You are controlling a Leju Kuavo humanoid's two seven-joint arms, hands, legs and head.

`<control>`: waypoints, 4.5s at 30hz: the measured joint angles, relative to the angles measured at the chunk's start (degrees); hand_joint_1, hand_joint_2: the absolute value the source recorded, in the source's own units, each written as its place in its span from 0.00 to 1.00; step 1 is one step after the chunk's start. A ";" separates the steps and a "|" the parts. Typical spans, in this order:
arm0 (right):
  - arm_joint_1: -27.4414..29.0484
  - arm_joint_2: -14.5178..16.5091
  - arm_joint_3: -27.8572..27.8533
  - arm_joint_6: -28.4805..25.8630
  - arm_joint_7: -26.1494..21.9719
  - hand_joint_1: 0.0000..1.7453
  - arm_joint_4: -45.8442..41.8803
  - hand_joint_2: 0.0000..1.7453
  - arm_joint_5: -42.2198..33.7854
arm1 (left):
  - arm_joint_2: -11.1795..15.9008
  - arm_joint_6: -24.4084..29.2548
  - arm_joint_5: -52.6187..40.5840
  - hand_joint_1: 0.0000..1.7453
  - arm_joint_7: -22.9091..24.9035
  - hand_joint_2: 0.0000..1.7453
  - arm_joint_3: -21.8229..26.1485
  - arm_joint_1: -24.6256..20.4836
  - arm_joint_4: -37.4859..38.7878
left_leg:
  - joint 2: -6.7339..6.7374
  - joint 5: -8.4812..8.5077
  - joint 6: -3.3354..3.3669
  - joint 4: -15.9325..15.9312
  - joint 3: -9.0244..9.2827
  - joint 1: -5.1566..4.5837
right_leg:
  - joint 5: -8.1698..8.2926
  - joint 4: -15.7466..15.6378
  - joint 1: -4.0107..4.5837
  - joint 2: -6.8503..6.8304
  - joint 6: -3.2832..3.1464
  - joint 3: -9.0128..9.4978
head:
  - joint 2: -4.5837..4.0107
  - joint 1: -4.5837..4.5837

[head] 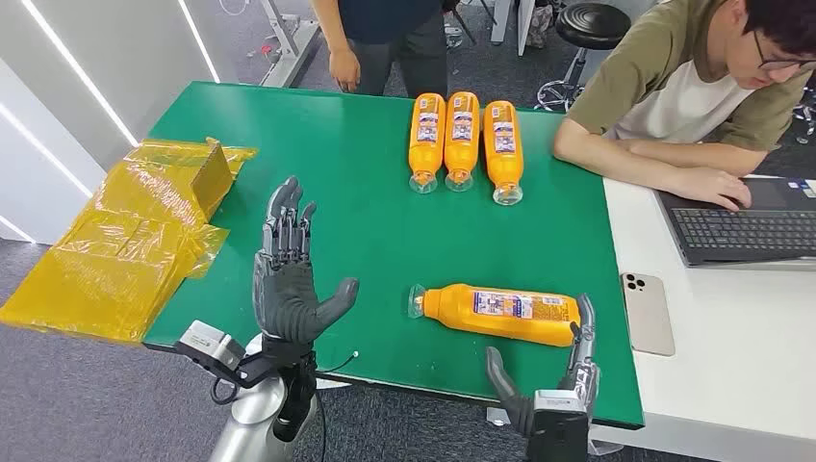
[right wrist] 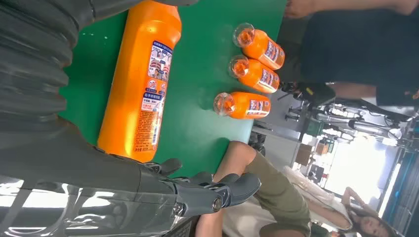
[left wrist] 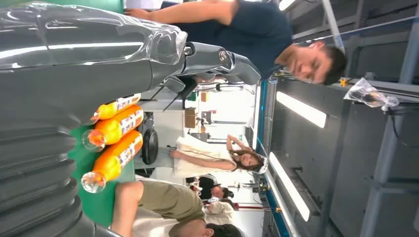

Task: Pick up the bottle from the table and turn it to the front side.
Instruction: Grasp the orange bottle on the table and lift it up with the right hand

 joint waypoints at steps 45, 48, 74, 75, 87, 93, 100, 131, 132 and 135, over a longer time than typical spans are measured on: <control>-64.27 -12.45 25.19 55.57 -4.05 0.00 61.92 1.00 14.20 | 0.09 -5.26 1.57 0.00 0.00 1.00 1.17 -1.74 0.37 | -0.16 0.46 0.11 0.05 -0.14 -0.01 | 0.35 0.10 -0.01 -0.22 0.02 -0.05 | 0.00 0.00; -65.06 -12.30 26.20 56.42 -4.36 0.00 63.26 1.00 13.74 | 0.22 -5.23 1.62 0.00 0.00 1.00 1.18 -1.24 0.37 | -0.15 0.46 0.11 0.05 -0.13 -0.01 | 0.35 0.09 -0.01 -0.22 0.02 -0.05 | 0.00 0.00; -62.18 -12.37 28.97 54.14 -8.75 0.00 62.88 1.00 4.14 | 0.55 -4.12 2.01 0.00 0.00 1.00 1.18 -0.95 0.37 | -0.12 0.46 0.11 0.06 -0.07 -0.01 | 0.36 0.10 -0.01 -0.16 0.02 -0.04 | 0.00 -0.01; -62.04 -12.38 28.99 54.14 -8.79 0.00 62.77 1.00 4.09 | 0.55 -4.12 2.02 0.00 0.00 1.00 1.18 -0.95 0.37 | -0.12 0.46 0.11 0.06 -0.07 -0.01 | 0.36 0.10 -0.01 -0.15 0.02 -0.04 | 0.00 0.00; -61.45 -13.49 29.33 59.23 -8.64 0.00 61.02 1.00 0.58 | 0.54 -3.82 2.47 0.00 0.00 1.00 1.16 -1.09 0.37 | -0.11 0.46 0.11 0.06 -0.07 -0.01 | 0.36 0.09 -0.01 -0.15 0.02 -0.04 | 0.00 0.00; -62.89 -14.60 31.61 59.86 -3.89 0.00 61.59 1.00 3.49 | 0.74 -3.11 2.69 0.00 0.00 1.00 1.16 -0.99 0.37 | -0.11 0.46 0.11 0.06 -0.08 -0.01 | 0.36 0.10 -0.01 -0.16 0.02 -0.04 | 0.00 -0.01; -65.63 -15.19 35.72 61.24 1.12 0.00 63.90 1.00 5.41 | 0.81 -2.92 2.82 0.00 0.00 1.00 1.16 -0.99 0.37 | -0.11 0.46 0.11 0.06 -0.08 -0.02 | 0.36 0.10 -0.02 -0.15 0.02 -0.04 | 0.00 -0.01; -66.36 -17.62 46.27 47.40 7.77 1.00 67.76 1.00 2.36 | 0.56 -4.39 3.21 0.00 0.00 1.00 2.39 -1.59 0.37 | -0.10 0.46 0.11 0.07 -0.03 -0.02 | 0.37 0.10 -0.02 -0.13 0.02 0.03 | 0.00 0.01; -65.50 -17.20 45.86 43.85 8.15 1.00 67.77 1.00 2.05 | 0.48 -4.31 3.12 0.00 0.00 1.00 2.47 -1.59 0.37 | -0.10 0.46 0.11 0.07 -0.04 -0.02 | 0.37 0.10 -0.01 -0.13 0.02 0.02 | 0.00 0.01; -62.43 -15.53 43.58 33.15 8.27 1.00 67.37 1.00 0.43 | 0.28 -4.05 2.77 0.00 0.00 1.00 2.62 -1.53 0.37 | -0.08 0.44 0.11 0.06 -0.06 0.00 | 0.36 0.10 0.00 -0.09 0.02 -0.01 | 0.00 -0.01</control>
